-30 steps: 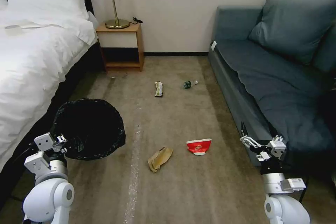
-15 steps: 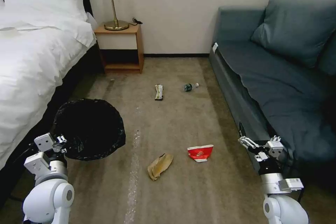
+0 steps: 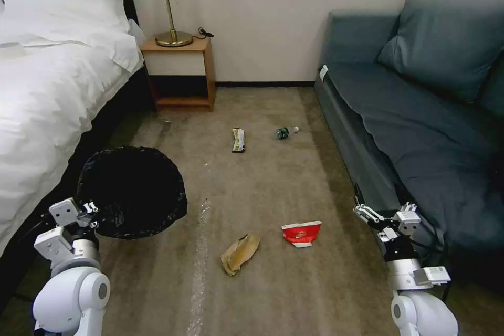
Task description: Pick up the trash bin, then pick up the garbage on the floor and place it into the trash bin.
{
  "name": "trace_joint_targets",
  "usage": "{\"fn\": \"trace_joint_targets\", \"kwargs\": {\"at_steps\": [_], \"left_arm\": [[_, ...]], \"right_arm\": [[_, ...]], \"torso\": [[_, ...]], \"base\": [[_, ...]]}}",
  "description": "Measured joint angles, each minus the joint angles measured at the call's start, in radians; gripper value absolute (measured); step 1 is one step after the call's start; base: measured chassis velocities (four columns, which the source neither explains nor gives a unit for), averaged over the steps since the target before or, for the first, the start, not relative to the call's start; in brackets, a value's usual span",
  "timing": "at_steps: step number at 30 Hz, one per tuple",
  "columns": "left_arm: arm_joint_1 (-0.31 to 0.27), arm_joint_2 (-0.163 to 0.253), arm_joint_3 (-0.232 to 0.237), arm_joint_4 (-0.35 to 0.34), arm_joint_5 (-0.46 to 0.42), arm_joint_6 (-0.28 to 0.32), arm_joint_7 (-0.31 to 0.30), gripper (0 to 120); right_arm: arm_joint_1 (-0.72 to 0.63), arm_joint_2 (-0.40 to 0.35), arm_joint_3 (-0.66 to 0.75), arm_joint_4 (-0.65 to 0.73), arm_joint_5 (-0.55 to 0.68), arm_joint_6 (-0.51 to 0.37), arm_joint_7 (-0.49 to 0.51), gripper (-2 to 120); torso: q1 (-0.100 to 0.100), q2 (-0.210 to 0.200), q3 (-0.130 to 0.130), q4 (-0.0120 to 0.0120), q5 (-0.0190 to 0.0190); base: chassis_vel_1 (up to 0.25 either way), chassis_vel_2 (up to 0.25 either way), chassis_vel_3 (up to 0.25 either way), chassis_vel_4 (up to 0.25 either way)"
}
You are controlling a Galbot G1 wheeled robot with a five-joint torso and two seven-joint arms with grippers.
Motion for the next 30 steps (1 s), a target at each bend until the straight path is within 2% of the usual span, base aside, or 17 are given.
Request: {"fn": "trace_joint_targets", "kwargs": {"at_steps": [10, 21, 26, 27, 28, 30], "left_arm": [[-0.011, 0.0, 0.001, 0.018, 0.002, -0.001, 0.0, 4], [-0.024, 0.001, 0.005, 0.039, 0.003, -0.001, 0.0, 4], [-0.022, -0.005, 0.008, 0.047, 0.01, -0.009, 0.004, 4], [-0.021, -0.007, 0.011, 0.049, 0.013, -0.011, 0.005, 4], [-0.021, -0.007, 0.011, 0.049, 0.013, -0.011, 0.005, 4], [-0.033, -0.006, 0.026, 0.063, 0.018, -0.011, 0.006, 4]], "right_arm": [[0.014, 0.0, -0.003, -0.018, -0.003, -0.004, 0.0, 100], [0.017, -0.008, 0.001, -0.054, -0.018, 0.013, -0.008, 100], [0.021, -0.056, -0.031, -0.104, -0.048, 0.04, -0.012, 100], [0.032, -0.095, -0.055, -0.136, -0.066, 0.042, -0.012, 100], [0.032, -0.095, -0.055, -0.136, -0.066, 0.042, -0.012, 100], [0.056, -0.148, -0.069, -0.19, -0.118, 0.042, -0.013, 100]], "torso": [[0.0, 0.0, 0.0, 0.0, 0.0], [0.0, 0.0, 0.0, 0.0, 0.0001], [0.0, 0.0, 0.0, -0.0001, 0.0002], [0.0, 0.0, 0.0, 0.0, 0.0001], [0.0, 0.0, 0.0, 0.0, 0.0001], [0.0, 0.0, 0.0, 0.0004, 0.0004]], "base": [[0.0, 0.0, 0.0, 0.0], [-0.055, 0.064, 0.058, -0.061], [-0.009, 0.012, 0.007, -0.011], [0.0, 0.0, 0.0, 0.0], [0.0, 0.0, 0.0, 0.0], [0.0, 0.0, 0.0, 0.0]]}}
